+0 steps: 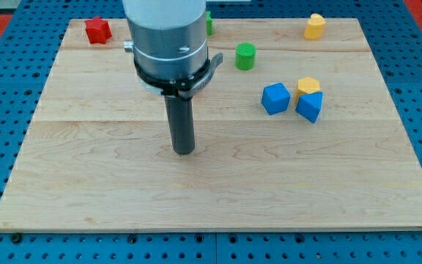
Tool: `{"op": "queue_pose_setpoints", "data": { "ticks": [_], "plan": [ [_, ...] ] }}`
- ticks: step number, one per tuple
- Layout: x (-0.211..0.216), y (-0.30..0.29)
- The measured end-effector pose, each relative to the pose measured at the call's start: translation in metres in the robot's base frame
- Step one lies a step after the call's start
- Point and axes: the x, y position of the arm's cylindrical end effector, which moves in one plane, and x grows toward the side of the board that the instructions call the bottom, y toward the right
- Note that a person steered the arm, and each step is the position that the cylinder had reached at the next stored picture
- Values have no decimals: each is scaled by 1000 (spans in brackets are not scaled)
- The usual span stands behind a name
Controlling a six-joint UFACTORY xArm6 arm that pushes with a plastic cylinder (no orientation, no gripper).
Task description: Push the blue cube down a bit
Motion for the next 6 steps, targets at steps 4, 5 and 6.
{"op": "queue_pose_setpoints", "data": {
  "ticks": [4, 5, 6],
  "plan": [
    [-117, 51],
    [-119, 49],
    [-135, 86]
  ]
}}
